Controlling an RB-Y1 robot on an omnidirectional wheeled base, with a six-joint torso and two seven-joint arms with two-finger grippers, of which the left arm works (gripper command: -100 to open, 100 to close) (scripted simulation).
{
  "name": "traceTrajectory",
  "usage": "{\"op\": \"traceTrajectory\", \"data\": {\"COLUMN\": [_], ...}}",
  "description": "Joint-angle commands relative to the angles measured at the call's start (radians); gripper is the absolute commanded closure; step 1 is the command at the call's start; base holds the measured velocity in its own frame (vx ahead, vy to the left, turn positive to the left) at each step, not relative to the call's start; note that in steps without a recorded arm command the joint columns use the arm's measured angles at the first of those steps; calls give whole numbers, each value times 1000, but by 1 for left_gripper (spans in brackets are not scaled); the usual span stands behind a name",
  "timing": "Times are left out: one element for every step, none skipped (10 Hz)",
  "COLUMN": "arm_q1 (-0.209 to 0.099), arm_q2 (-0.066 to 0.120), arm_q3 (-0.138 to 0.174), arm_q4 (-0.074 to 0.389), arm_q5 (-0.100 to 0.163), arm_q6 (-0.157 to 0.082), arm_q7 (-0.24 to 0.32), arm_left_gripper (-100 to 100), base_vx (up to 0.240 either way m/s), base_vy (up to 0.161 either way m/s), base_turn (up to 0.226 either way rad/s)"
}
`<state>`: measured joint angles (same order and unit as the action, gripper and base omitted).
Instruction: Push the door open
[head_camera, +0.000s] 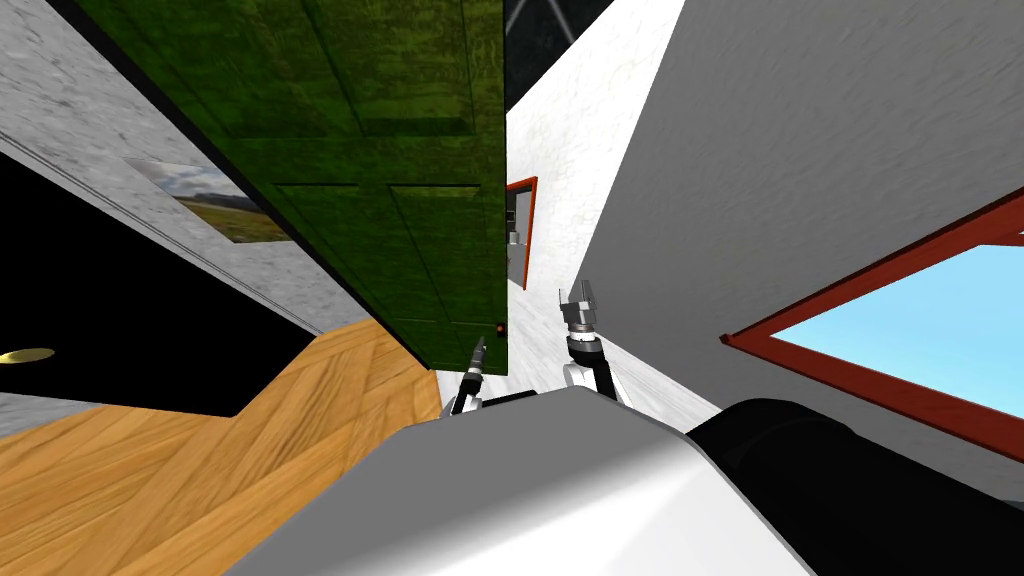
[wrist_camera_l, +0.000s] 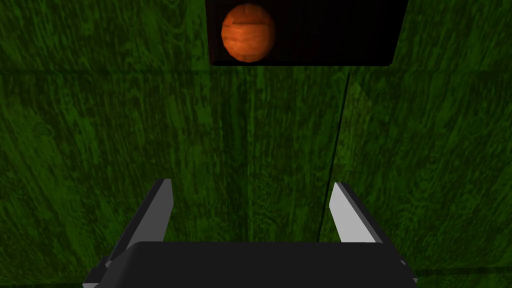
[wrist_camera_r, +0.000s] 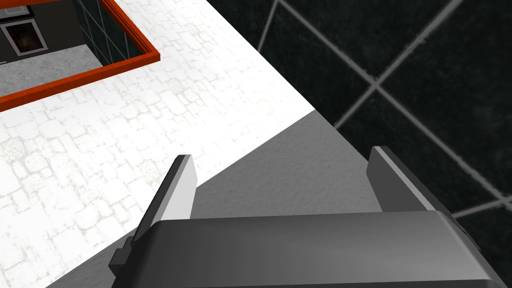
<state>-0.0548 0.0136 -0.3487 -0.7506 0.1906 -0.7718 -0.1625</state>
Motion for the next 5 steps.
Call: {"op": "traceTrajectory", "data": {"arm_q1": [-2,-4,-6,-7,-9], "arm_q2": [8,5,-3,-16,-38], "arm_q3": [3,6,8,10,12], "arm_q4": [7,9,11,13,15], "arm_q5": [0,1,1,2,2], "arm_q6": [-6,-8,-9,-10,-11], "arm_q7": [0,0,0,1,1], "arm_left_gripper": [-100,-100,-100,-100,-100], "base_vx": [181,178,179,173,128], "base_vy": [-89,-130,-149,-138,-142], "base_turn": [-21,-28,-26,-24,-28]}}
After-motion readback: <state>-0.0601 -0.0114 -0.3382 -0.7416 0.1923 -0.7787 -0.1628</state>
